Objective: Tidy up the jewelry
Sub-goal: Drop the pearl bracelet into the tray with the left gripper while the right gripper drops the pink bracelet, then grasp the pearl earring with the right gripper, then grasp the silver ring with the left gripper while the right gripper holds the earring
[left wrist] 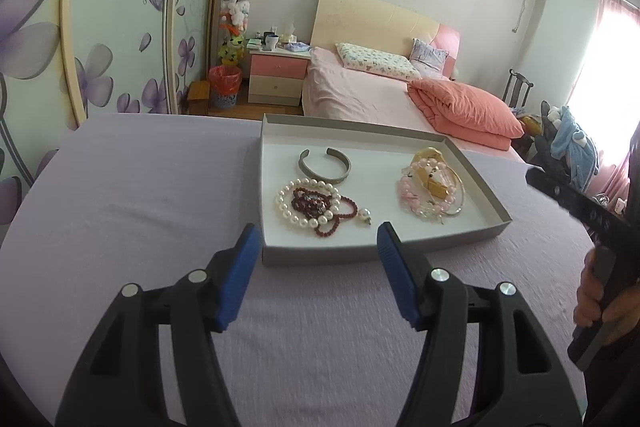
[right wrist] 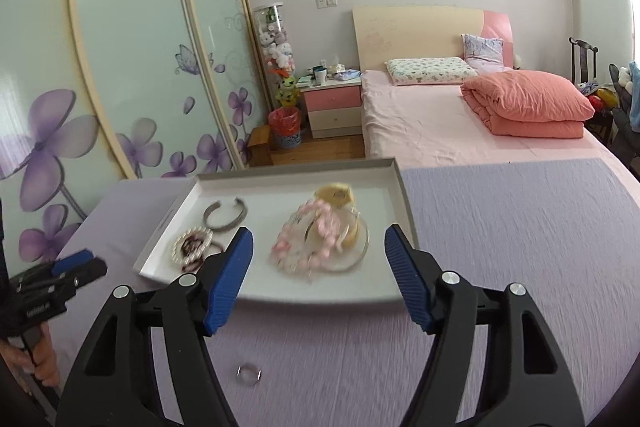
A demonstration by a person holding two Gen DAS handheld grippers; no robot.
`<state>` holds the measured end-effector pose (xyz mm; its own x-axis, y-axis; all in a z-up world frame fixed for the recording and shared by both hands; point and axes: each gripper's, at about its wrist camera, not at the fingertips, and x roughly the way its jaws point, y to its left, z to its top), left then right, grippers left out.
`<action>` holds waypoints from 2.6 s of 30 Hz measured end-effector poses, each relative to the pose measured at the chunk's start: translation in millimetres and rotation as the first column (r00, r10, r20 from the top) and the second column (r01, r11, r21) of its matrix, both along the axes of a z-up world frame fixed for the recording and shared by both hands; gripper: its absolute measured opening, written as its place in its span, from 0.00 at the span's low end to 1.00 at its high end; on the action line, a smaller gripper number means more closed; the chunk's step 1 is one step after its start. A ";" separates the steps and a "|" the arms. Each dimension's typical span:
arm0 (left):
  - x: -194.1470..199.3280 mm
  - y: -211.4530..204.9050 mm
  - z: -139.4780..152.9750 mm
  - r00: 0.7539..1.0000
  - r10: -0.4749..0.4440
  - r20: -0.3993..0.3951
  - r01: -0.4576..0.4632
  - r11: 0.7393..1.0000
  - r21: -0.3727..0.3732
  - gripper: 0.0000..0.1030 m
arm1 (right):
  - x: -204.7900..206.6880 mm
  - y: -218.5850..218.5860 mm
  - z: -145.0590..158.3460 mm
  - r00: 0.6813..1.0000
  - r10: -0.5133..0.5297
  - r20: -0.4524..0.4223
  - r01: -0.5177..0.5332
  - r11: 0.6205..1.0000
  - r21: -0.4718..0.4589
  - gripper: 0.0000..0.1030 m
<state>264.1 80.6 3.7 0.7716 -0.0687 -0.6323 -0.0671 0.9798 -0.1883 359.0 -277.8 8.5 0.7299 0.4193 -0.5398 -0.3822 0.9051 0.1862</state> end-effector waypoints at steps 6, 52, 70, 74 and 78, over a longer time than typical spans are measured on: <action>-21.4 -3.7 -2.0 1.000 -0.005 -0.002 0.005 1.000 -0.004 0.63 | -31.6 0.9 -19.8 0.996 0.068 -0.060 -0.069 0.998 -0.014 0.55; -24.4 -23.4 -23.9 0.997 -0.028 -0.071 0.028 1.000 -0.004 0.67 | -90.7 14.9 -83.9 0.972 0.062 -0.228 -0.104 0.979 -0.177 0.16; 12.2 -146.8 -77.8 0.967 -0.168 -0.190 0.194 0.973 0.128 0.67 | -53.2 -64.7 -59.0 0.980 -0.091 -0.176 0.082 0.995 -0.059 0.16; 21.1 -157.4 -85.6 0.965 -0.150 -0.216 0.184 0.972 0.145 0.67 | -53.3 -69.1 -59.2 0.980 -0.093 -0.175 0.085 0.995 -0.051 0.16; 28.8 -163.5 -86.6 0.967 -0.123 -0.223 0.159 0.976 0.152 0.67 | -54.2 -70.9 -58.8 0.980 -0.093 -0.173 0.087 0.995 -0.041 0.16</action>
